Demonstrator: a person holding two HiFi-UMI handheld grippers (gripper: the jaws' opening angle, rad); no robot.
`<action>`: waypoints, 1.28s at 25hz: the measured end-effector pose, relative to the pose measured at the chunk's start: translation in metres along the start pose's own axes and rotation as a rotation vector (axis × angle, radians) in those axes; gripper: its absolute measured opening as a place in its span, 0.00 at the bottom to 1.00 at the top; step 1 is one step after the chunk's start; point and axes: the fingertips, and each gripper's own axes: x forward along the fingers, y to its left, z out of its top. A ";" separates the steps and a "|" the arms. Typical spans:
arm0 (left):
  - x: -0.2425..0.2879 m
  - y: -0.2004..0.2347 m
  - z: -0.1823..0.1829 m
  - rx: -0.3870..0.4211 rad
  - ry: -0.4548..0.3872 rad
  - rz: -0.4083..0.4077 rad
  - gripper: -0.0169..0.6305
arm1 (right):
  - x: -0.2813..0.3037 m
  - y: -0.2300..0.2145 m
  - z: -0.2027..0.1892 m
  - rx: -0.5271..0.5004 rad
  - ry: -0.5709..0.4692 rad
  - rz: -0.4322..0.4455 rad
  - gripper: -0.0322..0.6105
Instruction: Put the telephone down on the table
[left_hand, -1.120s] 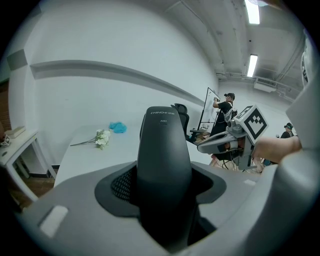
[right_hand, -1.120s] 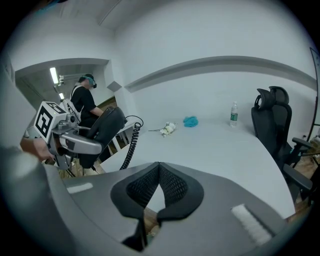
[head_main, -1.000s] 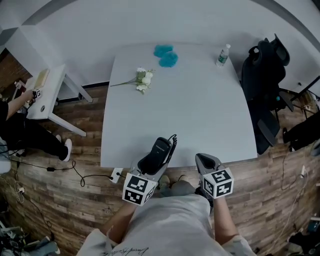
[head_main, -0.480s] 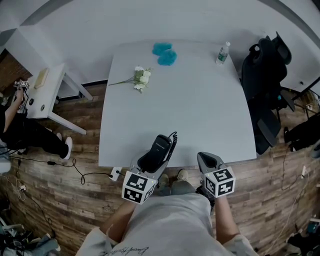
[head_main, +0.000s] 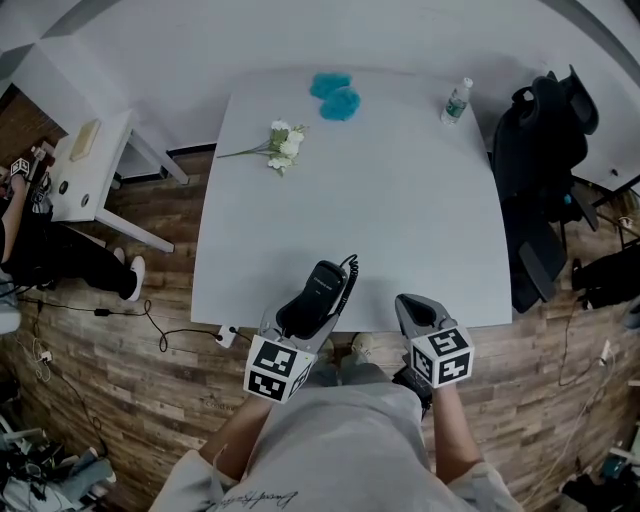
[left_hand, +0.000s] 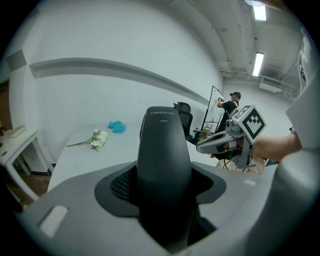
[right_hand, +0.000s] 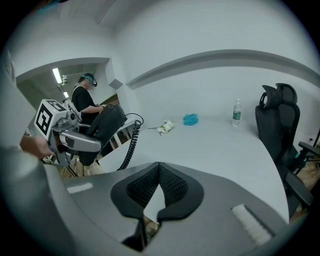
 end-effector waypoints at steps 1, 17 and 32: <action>0.003 0.000 0.000 -0.002 0.003 0.002 0.48 | 0.001 -0.002 0.000 0.000 0.001 0.003 0.06; 0.057 -0.001 0.000 -0.004 0.045 -0.020 0.48 | 0.025 -0.038 -0.002 -0.003 0.058 0.025 0.06; 0.104 0.006 -0.014 0.012 0.109 -0.015 0.48 | 0.038 -0.070 -0.013 0.034 0.071 0.003 0.06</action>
